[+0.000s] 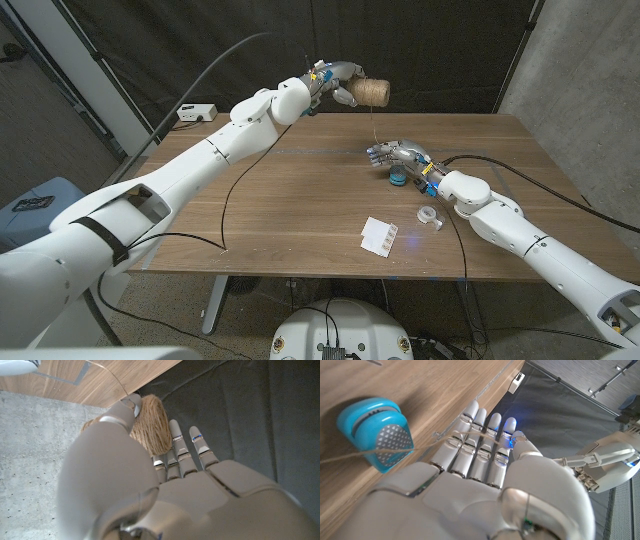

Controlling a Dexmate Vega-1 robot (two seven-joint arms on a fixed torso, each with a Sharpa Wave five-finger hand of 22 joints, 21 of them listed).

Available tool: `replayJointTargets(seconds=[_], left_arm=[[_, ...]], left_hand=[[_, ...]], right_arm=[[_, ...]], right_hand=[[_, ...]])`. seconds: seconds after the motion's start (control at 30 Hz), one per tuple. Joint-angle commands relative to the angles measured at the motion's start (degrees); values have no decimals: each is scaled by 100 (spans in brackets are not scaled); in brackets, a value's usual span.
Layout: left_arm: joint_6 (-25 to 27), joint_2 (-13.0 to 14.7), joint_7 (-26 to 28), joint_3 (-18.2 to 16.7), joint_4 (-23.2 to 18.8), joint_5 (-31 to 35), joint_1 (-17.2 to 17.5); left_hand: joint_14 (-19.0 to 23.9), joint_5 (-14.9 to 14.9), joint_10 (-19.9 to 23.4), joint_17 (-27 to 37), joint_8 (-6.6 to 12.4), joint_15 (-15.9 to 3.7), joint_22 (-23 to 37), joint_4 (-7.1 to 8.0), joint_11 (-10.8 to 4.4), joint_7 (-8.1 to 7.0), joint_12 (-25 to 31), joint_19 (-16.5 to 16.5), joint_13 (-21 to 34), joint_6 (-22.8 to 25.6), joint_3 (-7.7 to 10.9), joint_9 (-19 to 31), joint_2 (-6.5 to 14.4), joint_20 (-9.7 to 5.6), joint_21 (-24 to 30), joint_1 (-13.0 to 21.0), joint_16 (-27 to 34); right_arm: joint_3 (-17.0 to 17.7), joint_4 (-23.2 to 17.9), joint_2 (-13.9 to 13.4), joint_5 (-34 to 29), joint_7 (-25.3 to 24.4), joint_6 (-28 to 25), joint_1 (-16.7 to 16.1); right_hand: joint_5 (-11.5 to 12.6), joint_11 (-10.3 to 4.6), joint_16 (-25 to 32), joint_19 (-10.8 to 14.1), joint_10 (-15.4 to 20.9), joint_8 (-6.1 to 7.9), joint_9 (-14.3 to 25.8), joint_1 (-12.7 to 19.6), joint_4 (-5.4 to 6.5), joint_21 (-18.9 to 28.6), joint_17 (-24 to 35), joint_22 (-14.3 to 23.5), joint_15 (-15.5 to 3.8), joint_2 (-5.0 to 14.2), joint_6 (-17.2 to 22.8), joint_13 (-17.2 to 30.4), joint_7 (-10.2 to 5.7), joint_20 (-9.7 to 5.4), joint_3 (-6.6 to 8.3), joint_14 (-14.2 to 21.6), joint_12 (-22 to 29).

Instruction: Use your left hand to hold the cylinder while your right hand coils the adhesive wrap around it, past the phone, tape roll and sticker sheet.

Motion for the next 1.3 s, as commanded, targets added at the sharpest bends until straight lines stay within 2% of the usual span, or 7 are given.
replayJointTargets(seconds=[0.03,0.7,1.03,1.3], left_arm=[[10,-80,129,104,232,57,-105],[-18,-235,530,157,668,37,-182],[202,-378,692,221,693,45,-176],[597,-456,810,293,546,158,-107]], left_hand=[[26,28,586,28,1698,0,13,91,-536,-327,32,-27,89,723,96,53,377,12,30,178,-1],[33,22,603,88,1724,12,12,85,-517,-314,46,-38,109,743,59,64,381,20,48,191,60],[20,23,600,112,1731,40,14,76,-489,-285,52,-62,124,740,44,71,374,44,50,203,79],[6,27,608,135,1740,90,16,63,-444,-253,51,-83,120,745,32,79,361,82,53,222,99]], right_arm=[[-3,-197,-69,-51,-24,-14,-80],[-155,-257,104,-151,-65,-68,-3],[-221,-296,181,-259,-73,30,48],[-218,-414,149,-219,59,139,29]], right_hand=[[0,-3,-22,-8,44,-13,35,35,56,37,9,18,-782,-6,42,8,-31,-511,3,48,-6],[0,2,-32,-24,46,-23,38,34,61,50,16,16,-785,-7,55,17,-23,-511,-5,49,-19],[1,3,-33,-20,59,-28,39,45,55,60,22,15,-792,-7,59,17,-22,-511,-8,52,-23],[1,4,-38,-25,53,-34,40,38,64,65,23,15,-783,-3,60,19,-28,-517,-11,56,-32]])
